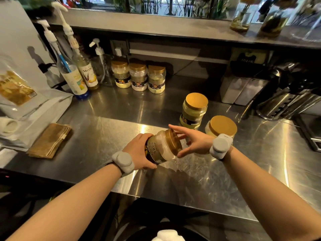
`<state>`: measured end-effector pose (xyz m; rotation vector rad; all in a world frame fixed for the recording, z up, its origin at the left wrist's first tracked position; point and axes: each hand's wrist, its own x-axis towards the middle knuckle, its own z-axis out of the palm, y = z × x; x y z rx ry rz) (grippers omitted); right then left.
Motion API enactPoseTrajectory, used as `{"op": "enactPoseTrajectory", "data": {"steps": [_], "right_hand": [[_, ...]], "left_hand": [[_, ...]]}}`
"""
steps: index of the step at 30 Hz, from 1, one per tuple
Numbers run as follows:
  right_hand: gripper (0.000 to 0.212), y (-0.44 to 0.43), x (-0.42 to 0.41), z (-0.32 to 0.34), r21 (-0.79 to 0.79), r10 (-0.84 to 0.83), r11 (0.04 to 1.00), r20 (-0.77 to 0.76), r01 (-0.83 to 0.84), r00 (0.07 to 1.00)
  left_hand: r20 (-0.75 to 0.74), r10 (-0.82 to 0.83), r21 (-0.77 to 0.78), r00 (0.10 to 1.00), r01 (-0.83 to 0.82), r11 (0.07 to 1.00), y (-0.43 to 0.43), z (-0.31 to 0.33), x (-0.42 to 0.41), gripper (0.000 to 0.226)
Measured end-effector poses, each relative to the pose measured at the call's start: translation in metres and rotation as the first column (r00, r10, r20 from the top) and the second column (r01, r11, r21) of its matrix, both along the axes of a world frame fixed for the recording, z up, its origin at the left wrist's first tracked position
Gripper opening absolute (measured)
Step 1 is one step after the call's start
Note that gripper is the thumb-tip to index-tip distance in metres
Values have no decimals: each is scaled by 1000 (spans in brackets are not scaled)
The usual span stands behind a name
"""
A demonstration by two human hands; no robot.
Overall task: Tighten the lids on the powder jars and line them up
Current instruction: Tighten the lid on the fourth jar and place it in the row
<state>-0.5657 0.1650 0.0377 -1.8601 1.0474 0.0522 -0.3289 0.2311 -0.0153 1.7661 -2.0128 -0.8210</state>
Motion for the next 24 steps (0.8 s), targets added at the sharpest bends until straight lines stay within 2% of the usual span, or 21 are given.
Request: {"op": "enactPoseTrajectory", "data": {"steps": [2, 4, 7, 9, 14, 18, 22, 24], "right_hand": [[94, -2, 0, 1, 38, -37, 999, -30, 38, 999], [100, -3, -2, 3, 64, -67, 995, -41, 70, 997], [111, -3, -2, 7, 7, -34, 999, 11, 34, 999], [112, -3, 0, 9, -5, 7, 1000, 47, -7, 999], [99, -6, 1, 6, -29, 23, 999, 37, -22, 999], [86, -7, 0, 3, 42, -43, 998, 39, 41, 998], [106, -6, -3, 3, -15, -10, 1000, 50, 11, 999], [106, -7, -3, 3, -11, 25, 1000, 75, -25, 997]], "left_hand": [[5, -1, -5, 1000, 1, 1000, 0, 1, 2, 99], [5, 5, -12, 1000, -5, 1000, -1, 2, 3, 99], [4, 10, -22, 1000, -10, 1000, -2, 3, 4, 98], [5, 11, -28, 1000, -11, 1000, -2, 4, 4, 98], [-2, 17, -24, 1000, -17, 1000, -3, 4, 3, 98], [-4, 27, -29, 1000, -27, 999, -4, 5, 4, 99], [-11, 22, -36, 1000, -22, 999, -3, 6, 4, 97], [-9, 20, -41, 1000, -20, 999, -3, 7, 4, 96]]}}
